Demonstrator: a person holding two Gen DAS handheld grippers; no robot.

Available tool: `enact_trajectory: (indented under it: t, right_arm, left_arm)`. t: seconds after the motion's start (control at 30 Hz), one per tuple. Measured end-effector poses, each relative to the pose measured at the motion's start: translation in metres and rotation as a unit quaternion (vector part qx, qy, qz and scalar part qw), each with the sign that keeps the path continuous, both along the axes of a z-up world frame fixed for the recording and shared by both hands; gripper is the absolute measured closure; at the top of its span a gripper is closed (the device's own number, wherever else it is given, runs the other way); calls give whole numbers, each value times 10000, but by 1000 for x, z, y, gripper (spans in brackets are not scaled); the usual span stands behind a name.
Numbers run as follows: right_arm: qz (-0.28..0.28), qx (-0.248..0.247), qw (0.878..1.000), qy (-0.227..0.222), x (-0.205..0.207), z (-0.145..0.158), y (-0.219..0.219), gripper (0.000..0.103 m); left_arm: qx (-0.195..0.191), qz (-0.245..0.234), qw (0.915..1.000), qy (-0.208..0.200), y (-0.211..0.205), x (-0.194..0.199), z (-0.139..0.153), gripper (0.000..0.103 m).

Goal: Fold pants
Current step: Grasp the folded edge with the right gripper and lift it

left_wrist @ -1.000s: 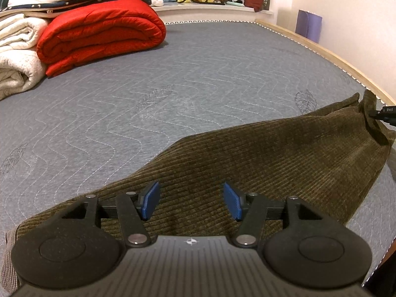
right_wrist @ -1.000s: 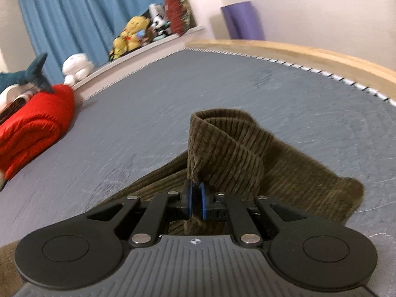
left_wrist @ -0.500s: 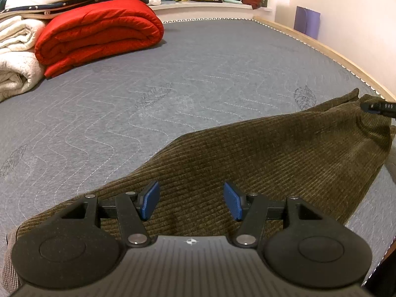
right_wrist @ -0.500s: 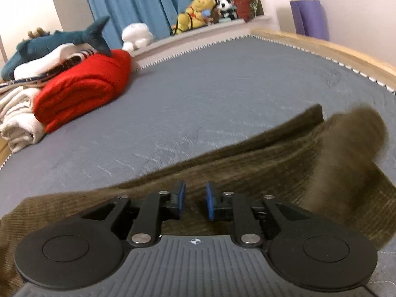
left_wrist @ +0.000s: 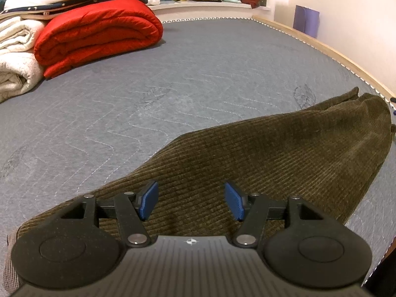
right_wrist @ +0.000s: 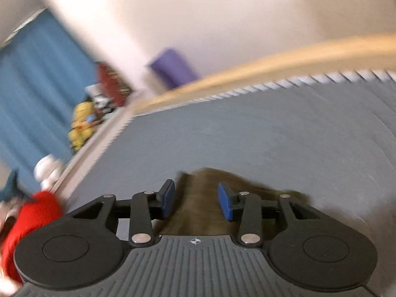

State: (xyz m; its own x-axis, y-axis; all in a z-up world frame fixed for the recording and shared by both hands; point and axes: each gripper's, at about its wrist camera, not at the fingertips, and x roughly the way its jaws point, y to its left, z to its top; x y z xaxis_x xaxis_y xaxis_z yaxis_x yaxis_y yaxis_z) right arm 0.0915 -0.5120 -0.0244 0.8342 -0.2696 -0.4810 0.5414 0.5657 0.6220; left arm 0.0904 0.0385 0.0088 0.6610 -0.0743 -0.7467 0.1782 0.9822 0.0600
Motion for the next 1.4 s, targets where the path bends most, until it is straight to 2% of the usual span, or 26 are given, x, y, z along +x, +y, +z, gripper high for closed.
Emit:
enact_trajectory:
  t: [0.1,0.37,0.5,0.6,0.7,0.8,1.03,1.17,1.4]
  right_arm:
    - [-264,318,9985,369,-4,-13,-12,61]
    - [-495,691,9898,1145,-10,-36,12,62]
    - [-525,470,9883,1351,-5,-37,21,65]
    - [-850,446,9873,1264,-13,-32,23,68]
    - [-1074,234,9835,1435,-18,-25,24,70]
    - [-908,258,9824,1610,-14,-29,26,72]
    - [-357,-355,9787,1989,7,-25,46,74]
    - [-143,-503,9791,1967,13,-22,52,73]
    - [31,-1243,9712,2032,21,-8,69,73]
  left_arm:
    - [29,-38,10000,-36,-4,-1,1,29]
    - [88,-31,10000,7,-4,0,-3,29]
    - [101,-34,9999,9,-3,-1,-3,29]
    - [92,-22,10000,4,-2,-1,-3,29]
    - [105,-18,9999,10,-1,0,-4,29]
    - [101,-30,9999,24,-2,2,-4,29]
    - [126,-87,9999,25,-7,2,-4,29]
    - [123,-67,9999,32,-5,2,-4,29]
    - [124,-72,9999,42,-5,2,-4,29]
